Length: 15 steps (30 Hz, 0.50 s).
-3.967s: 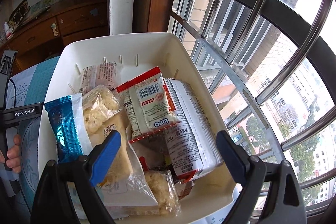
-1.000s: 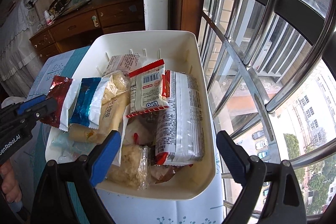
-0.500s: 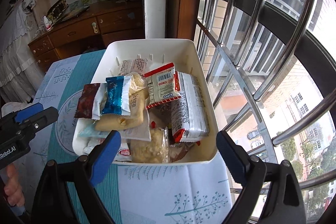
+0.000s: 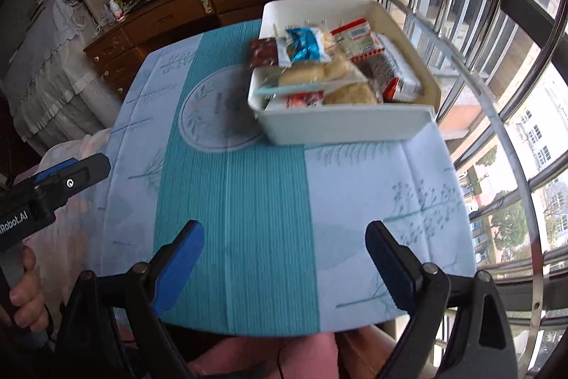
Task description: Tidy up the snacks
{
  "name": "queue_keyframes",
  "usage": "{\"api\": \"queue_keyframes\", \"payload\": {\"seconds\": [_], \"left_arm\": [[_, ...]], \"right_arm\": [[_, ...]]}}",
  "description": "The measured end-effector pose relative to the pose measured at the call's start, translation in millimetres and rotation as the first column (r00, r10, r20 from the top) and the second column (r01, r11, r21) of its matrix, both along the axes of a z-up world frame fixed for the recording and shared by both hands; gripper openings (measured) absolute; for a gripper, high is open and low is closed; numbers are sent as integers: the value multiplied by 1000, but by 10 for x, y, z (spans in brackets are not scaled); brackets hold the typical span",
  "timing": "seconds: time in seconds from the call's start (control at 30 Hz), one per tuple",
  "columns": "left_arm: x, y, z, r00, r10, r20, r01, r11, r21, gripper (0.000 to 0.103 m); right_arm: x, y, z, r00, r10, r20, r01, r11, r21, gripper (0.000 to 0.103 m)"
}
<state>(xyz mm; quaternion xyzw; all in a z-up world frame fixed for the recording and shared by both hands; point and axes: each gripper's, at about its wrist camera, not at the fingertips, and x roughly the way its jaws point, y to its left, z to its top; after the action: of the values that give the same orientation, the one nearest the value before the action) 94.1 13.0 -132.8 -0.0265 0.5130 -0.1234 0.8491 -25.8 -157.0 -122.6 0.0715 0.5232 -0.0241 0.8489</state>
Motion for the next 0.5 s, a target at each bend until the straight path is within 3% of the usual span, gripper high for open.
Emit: {"api": "queue_keyframes", "payload": {"seconds": [0.13,0.3,0.5], "left_arm": [[-197,-3,249,998,64,23,-65,997,51,95],[-393,-142,654,997,76,35,-77,996,33,102],[-585,-361,1154,990,76,117,-79,997,18,102]], "right_arm": [[-178,43,74,1000,2,-29,1,995,99,93],[-267,16,382,999,46,-4,-45,990,134,93],[-329,-45,951,991,100,91,-108,990,89,93]]}}
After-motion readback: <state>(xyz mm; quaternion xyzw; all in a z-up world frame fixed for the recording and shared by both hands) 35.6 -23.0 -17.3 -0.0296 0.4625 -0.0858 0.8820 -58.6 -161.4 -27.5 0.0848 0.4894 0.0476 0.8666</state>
